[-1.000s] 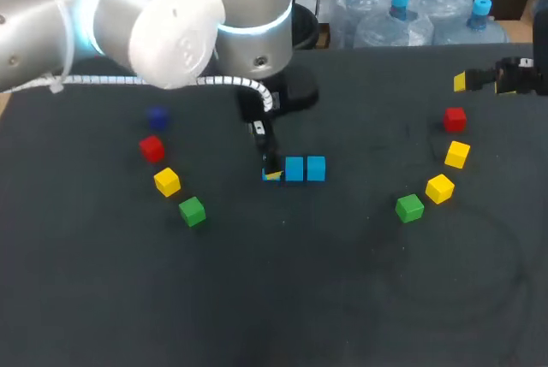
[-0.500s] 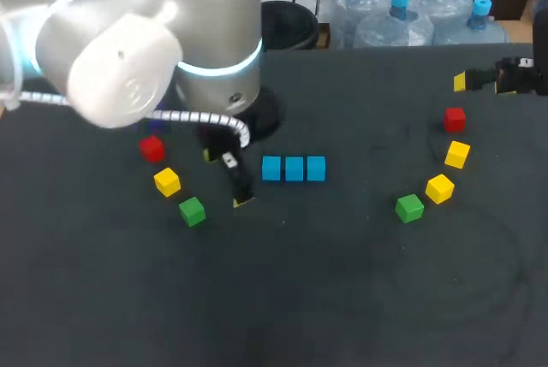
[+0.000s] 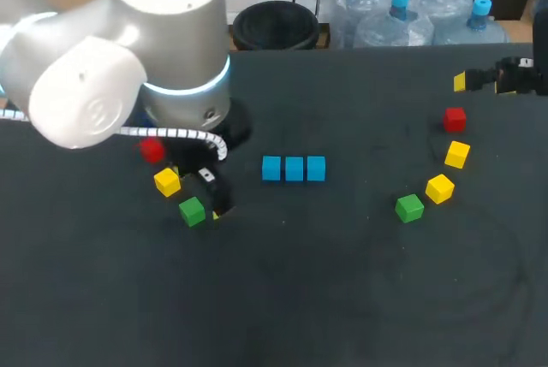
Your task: Place the blue cubes, place green cubes on the blue cubes, place the yellow cubes on the green cubes, then place the red cubes on the yellow cubes, and place purple cube on the red cubes.
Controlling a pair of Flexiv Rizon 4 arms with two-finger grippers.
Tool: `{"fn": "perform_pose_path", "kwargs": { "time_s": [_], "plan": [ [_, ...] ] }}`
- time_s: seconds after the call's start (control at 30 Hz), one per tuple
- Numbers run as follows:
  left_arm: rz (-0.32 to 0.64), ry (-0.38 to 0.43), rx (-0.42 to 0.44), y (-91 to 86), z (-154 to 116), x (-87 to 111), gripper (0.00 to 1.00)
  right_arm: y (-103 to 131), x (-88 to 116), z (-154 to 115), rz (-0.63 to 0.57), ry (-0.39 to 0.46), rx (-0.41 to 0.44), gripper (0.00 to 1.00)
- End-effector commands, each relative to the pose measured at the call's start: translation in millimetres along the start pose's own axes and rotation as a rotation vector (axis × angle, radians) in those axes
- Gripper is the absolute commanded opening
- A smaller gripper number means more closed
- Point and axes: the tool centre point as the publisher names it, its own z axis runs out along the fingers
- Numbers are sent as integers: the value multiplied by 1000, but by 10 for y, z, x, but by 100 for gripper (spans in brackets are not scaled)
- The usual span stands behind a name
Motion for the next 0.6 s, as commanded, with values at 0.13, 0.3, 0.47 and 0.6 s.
{"fn": "perform_pose_path", "kwargs": {
  "time_s": [0.13,0.3,0.47,0.6],
  "plan": [
    [18,10,57,44,186,105,100,4,4,-12,0,0,2,100],
    [25,33,74,38,249,125,100,4,4,-12,0,0,2,100],
    [29,43,94,29,344,126,96,4,4,-12,0,0,2,100],
    [31,49,100,19,401,121,87,4,4,-12,0,0,2,100]
  ]
}}
